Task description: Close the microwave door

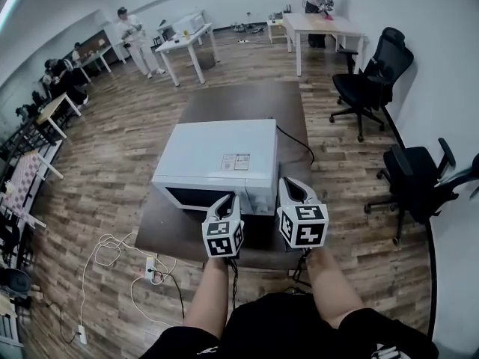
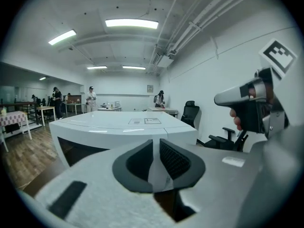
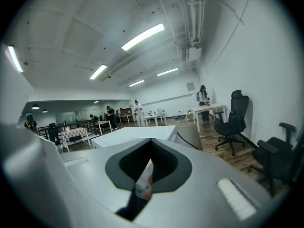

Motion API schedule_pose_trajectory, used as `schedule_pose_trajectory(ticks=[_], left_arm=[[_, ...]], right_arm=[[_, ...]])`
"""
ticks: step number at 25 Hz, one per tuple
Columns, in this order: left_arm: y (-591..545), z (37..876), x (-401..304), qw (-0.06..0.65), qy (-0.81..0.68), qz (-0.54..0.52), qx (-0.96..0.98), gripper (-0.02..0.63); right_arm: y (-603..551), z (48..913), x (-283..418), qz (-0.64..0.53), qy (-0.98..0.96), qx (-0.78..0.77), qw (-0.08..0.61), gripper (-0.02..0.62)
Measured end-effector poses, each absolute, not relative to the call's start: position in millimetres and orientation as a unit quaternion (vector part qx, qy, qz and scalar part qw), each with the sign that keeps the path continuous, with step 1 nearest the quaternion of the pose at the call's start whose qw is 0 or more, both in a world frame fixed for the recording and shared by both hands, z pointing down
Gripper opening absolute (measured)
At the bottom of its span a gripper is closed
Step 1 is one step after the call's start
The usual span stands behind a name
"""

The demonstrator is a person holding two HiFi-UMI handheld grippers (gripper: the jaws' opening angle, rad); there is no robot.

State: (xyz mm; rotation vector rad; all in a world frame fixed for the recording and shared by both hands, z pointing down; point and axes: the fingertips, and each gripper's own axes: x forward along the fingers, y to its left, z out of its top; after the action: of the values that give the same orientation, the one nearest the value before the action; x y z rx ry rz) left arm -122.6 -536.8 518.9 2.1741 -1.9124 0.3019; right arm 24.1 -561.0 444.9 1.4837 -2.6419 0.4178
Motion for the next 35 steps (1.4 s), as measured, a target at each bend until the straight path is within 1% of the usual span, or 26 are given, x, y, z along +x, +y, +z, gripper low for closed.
schedule_pose_trajectory(ticks=[2, 11, 15, 22, 29, 35], left_arm=[[-529.7, 509.6, -132.7, 0.118, -0.664, 0.09, 0.733, 0.009], [-488.8, 473.4, -167.3, 0.102, -0.686, 0.081, 0.716, 0.008], [-471.3, 467.6, -186.9, 0.094, -0.698, 0.087, 0.705, 0.008], [-445.3, 470.6, -218.5, 0.108, -0.712, 0.079, 0.69, 0.008], [-430.2, 471.6, -238.1, 0.112, -0.722, 0.081, 0.677, 0.008], [-426.8, 472.4, -241.5, 0.11, -0.726, 0.084, 0.674, 0.008]], right_arm=[[-553.3, 444.4, 16.7, 0.134, -0.866, 0.48, 0.044, 0.009], [-518.9, 425.3, -23.0, 0.122, -0.885, 0.45, 0.02, 0.009], [-505.7, 424.9, -45.9, 0.114, -0.891, 0.438, 0.026, 0.009], [-487.8, 428.4, -77.2, 0.109, -0.901, 0.419, 0.039, 0.008], [-478.6, 428.9, -97.9, 0.112, -0.905, 0.408, 0.043, 0.008], [-477.7, 427.8, -101.7, 0.111, -0.907, 0.405, 0.043, 0.008]])
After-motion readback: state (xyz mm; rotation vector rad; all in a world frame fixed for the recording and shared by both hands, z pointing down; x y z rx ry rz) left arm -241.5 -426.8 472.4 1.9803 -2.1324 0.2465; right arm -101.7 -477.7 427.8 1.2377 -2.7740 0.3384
